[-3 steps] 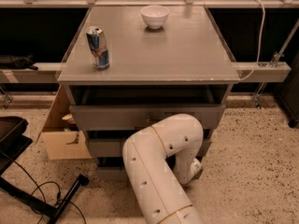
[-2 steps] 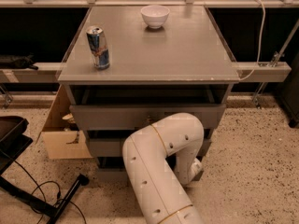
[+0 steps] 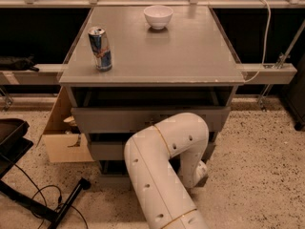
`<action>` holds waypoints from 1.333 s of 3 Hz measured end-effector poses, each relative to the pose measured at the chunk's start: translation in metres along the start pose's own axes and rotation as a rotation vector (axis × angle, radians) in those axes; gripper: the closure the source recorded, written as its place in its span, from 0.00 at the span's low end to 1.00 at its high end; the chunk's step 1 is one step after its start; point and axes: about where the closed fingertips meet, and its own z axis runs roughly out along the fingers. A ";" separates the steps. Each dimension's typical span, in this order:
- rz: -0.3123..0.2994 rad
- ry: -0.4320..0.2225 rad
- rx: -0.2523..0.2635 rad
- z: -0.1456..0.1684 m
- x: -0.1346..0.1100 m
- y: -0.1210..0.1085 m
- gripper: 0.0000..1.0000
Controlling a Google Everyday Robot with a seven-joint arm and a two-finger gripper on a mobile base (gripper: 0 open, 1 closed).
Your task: Open bottom drawer
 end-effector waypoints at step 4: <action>-0.009 0.003 -0.019 -0.023 0.014 0.019 1.00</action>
Offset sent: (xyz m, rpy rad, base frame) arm -0.3348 -0.1493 0.2011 -0.0638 0.2271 0.0890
